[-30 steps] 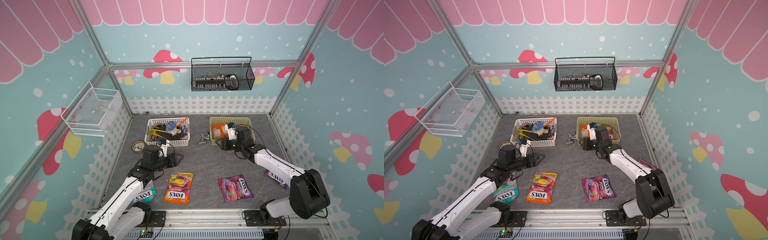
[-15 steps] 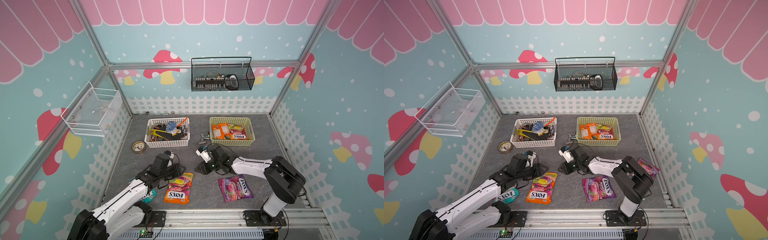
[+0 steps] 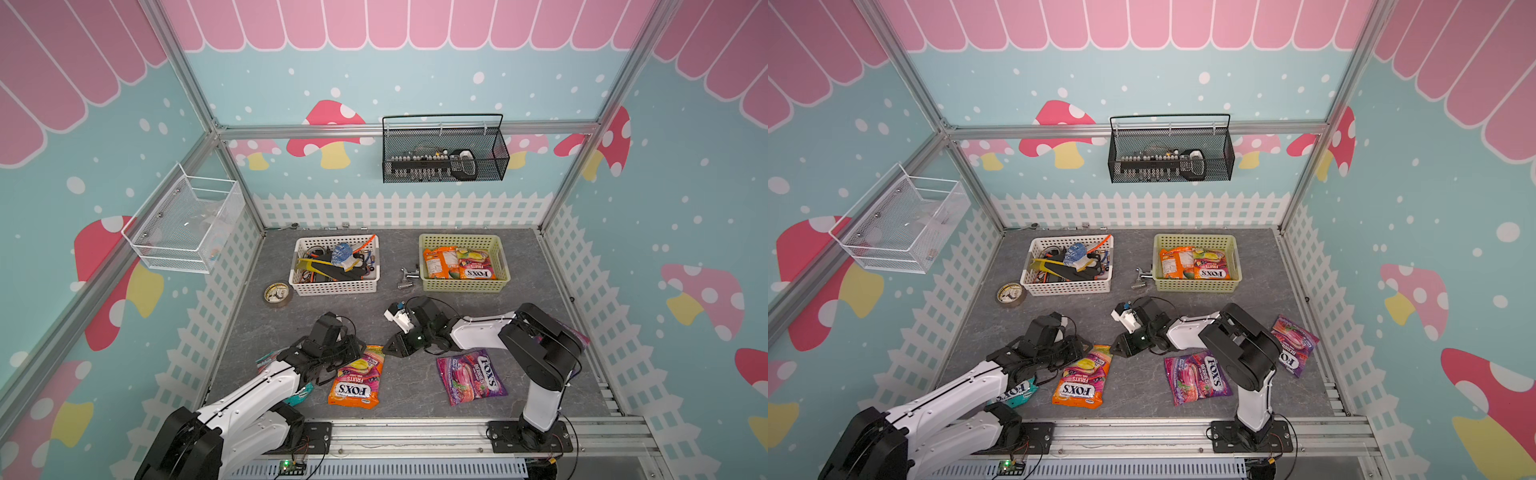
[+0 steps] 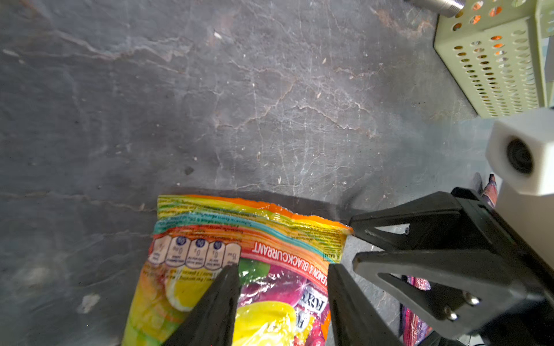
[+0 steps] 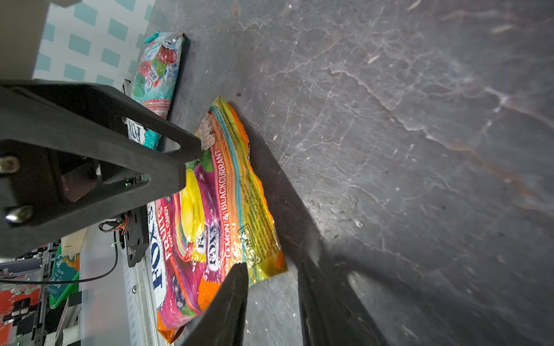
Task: Put the candies in the basket
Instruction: Pick up the candy at the center of the board.
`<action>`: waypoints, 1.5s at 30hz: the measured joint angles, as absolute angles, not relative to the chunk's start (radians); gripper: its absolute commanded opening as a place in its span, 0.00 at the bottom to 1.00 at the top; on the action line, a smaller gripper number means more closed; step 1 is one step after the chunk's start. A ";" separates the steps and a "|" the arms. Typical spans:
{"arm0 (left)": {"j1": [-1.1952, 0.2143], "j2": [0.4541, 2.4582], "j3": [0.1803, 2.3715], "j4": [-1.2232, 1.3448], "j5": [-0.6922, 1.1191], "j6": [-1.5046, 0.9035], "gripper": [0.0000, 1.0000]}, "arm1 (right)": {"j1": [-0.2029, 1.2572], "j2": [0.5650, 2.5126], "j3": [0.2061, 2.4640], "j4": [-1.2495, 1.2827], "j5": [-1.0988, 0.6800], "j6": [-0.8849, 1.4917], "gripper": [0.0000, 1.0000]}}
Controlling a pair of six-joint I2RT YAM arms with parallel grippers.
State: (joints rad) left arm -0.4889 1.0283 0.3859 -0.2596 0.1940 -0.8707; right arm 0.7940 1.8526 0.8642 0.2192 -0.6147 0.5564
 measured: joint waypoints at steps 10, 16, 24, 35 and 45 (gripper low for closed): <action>-0.489 1.036 0.366 -0.222 0.193 -0.876 0.53 | 0.797 1.916 0.865 0.323 -0.693 0.600 0.35; -0.489 1.037 0.355 -0.205 0.193 -0.876 0.53 | 0.800 1.943 0.865 0.384 -0.727 0.633 0.35; -0.489 1.029 0.349 -0.197 0.192 -0.879 0.54 | 0.800 1.960 0.851 0.450 -0.733 0.678 0.07; -0.488 0.937 0.404 -0.212 0.183 -0.813 0.67 | 0.801 1.817 0.852 0.371 -0.670 0.598 0.00; -0.488 0.923 0.661 -0.269 0.123 -0.611 0.99 | 0.801 1.641 1.014 0.037 -0.436 0.347 0.00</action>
State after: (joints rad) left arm -0.4885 0.9234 0.6613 -0.2687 0.1234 -0.6109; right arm 0.8005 1.6405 1.0142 0.0368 -0.4358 0.3466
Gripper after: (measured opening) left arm 0.985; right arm 0.049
